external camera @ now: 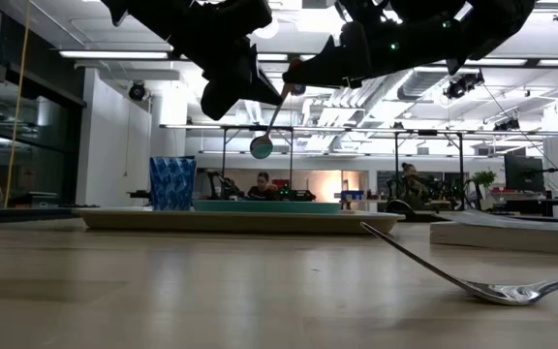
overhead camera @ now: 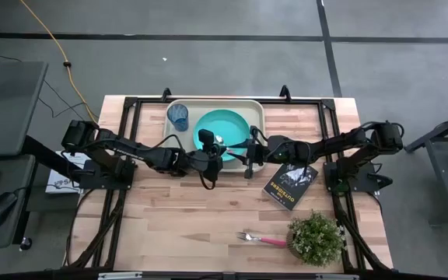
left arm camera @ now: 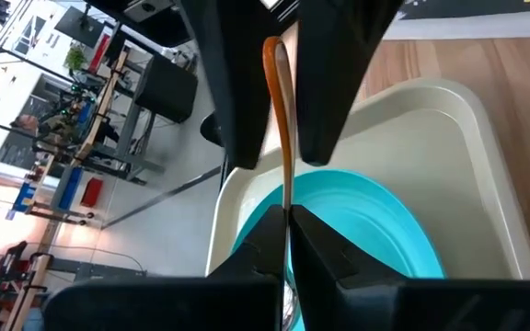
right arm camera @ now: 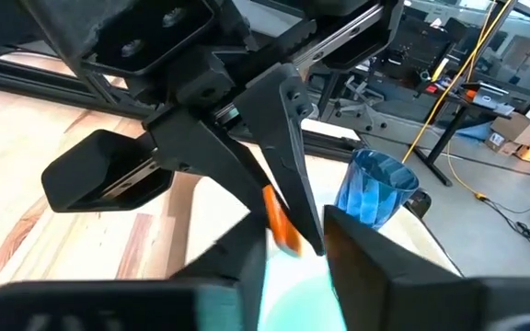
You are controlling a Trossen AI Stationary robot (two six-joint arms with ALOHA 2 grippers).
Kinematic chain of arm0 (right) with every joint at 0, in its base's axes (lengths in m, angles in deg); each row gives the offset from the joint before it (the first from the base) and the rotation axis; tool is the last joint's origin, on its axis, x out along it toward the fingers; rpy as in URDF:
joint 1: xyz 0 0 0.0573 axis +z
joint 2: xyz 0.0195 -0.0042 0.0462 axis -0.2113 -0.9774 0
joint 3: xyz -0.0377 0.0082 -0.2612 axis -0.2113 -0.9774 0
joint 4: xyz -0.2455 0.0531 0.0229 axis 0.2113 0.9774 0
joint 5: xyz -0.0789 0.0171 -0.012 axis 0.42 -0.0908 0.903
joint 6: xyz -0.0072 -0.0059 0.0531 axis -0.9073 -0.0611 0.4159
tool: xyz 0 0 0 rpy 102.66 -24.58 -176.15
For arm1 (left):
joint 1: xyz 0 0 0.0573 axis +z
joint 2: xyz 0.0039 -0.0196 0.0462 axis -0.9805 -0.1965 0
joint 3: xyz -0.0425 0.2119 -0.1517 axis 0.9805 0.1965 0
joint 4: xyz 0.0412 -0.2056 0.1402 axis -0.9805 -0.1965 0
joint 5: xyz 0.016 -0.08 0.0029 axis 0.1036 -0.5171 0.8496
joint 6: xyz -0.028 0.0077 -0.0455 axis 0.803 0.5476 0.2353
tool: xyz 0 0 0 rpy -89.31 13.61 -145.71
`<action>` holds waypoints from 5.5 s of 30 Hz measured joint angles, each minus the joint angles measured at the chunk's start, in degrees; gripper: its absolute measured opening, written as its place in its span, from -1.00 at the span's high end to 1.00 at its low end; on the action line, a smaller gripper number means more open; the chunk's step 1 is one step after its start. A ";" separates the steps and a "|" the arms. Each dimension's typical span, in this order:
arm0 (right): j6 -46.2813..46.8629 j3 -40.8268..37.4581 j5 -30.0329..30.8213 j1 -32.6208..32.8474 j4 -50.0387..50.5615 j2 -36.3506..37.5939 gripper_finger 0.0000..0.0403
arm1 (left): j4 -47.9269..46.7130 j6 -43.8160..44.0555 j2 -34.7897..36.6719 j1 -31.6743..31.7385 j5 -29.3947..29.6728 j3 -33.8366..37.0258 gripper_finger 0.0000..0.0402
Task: Pick and place plate/cup/fork/spoon on tray
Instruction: Put the orange spoon on the white tray beside the light blue plate
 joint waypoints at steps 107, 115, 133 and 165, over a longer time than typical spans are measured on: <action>-15.41 12.04 -4.95 3.21 -39.75 -8.55 1.00 | 82.49 67.06 10.10 6.29 -28.46 23.77 -0.01; -16.66 12.04 -3.48 2.03 -38.91 -8.55 1.00 | 82.47 66.49 10.08 6.22 -28.55 22.38 0.30; -14.95 12.02 -2.56 1.53 -32.99 -8.48 1.00 | 82.45 65.01 10.14 10.20 -28.35 21.83 0.97; 6.69 11.91 -3.76 1.15 27.81 9.40 -0.15 | 47.64 55.81 28.86 27.44 -75.49 21.83 1.00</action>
